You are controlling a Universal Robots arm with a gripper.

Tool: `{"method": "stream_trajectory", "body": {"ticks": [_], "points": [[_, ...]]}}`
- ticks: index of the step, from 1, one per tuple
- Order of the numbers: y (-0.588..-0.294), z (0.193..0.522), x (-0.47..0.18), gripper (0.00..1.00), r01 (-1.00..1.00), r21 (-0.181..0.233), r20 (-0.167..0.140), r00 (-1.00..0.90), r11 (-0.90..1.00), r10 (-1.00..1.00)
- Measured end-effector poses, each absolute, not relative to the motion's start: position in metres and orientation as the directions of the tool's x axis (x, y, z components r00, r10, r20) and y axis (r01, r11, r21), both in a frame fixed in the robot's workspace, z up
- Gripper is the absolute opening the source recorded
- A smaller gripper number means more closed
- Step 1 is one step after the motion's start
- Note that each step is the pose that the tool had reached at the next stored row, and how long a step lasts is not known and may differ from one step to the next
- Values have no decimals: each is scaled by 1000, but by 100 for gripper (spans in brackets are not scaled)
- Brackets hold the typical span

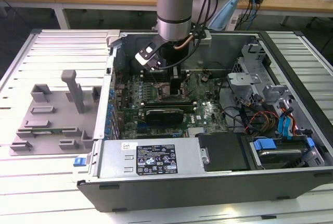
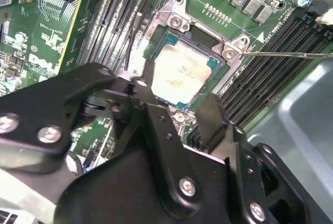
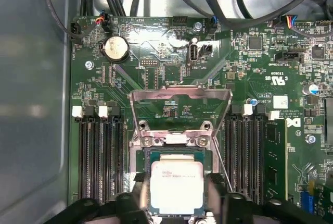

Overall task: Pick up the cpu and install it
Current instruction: 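Place the cpu into insertion slot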

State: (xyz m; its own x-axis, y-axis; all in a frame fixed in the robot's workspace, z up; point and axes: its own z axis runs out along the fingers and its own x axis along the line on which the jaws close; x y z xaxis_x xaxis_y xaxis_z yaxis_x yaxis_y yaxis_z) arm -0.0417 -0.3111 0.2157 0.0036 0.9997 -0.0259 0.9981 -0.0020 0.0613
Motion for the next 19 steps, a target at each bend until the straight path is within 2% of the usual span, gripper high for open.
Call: {"method": "stream_trajectory", "body": {"ticks": [1, 3, 4, 7, 19], "points": [[-311, 216, -42, 53, 998, 61, -26, 4, -2, 1000], [-311, 216, -42, 29, 998, 61, -26, 4, -2, 1000], [-311, 216, -42, 29, 998, 61, -26, 4, -2, 1000], [-311, 217, -42, 11, 998, 61, -26, 4, -2, 1000], [-312, 211, -43, 11, 997, 61, -26, -42, 43, 999]]}}
